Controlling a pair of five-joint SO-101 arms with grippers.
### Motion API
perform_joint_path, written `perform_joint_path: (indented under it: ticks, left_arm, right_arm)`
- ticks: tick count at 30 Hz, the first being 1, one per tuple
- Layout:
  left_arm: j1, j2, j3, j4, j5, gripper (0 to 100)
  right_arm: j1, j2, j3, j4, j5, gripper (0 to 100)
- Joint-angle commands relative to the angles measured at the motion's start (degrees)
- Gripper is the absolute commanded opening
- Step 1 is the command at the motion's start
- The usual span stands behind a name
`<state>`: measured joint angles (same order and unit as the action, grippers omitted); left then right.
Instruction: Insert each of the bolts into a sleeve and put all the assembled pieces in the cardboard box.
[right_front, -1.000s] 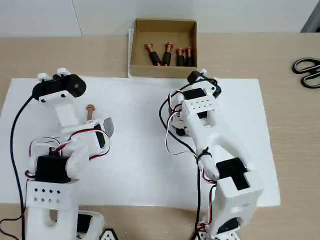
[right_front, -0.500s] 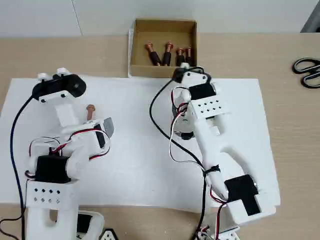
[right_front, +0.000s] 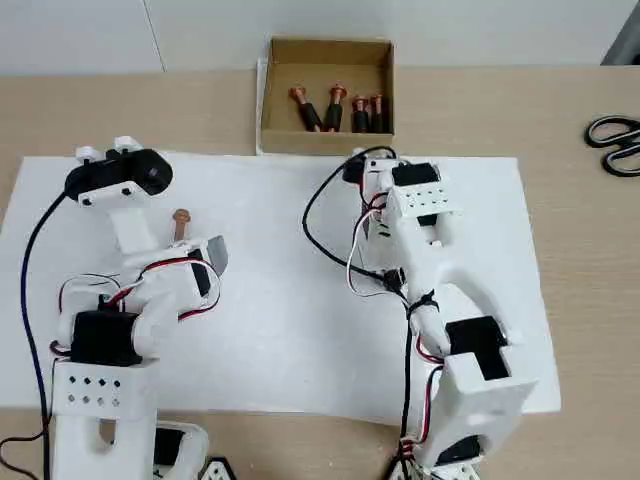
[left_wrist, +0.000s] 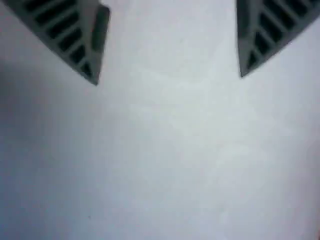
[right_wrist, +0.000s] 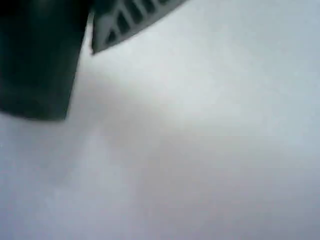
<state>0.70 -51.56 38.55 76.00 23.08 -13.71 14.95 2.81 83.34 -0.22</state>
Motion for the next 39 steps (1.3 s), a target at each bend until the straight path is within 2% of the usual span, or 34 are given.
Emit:
perform_joint_path:
  ticks: [1,27,39]
  left_arm:
    - [0.0,-1.0,-0.2,-0.9,-0.4,17]
    - [0.3,-1.0,-0.2,-0.9,-0.4,17]
    - [0.3,-1.0,-0.2,-0.9,-0.4,17]
  right_arm:
    - [-0.4,-0.4,-2.8,-0.4,1.4,12.6]
    - [-0.7,0.0,1.5,-1.0,2.1,11.0]
    - [-0.7,5.5,1.2,-4.2,0.7,10.8]
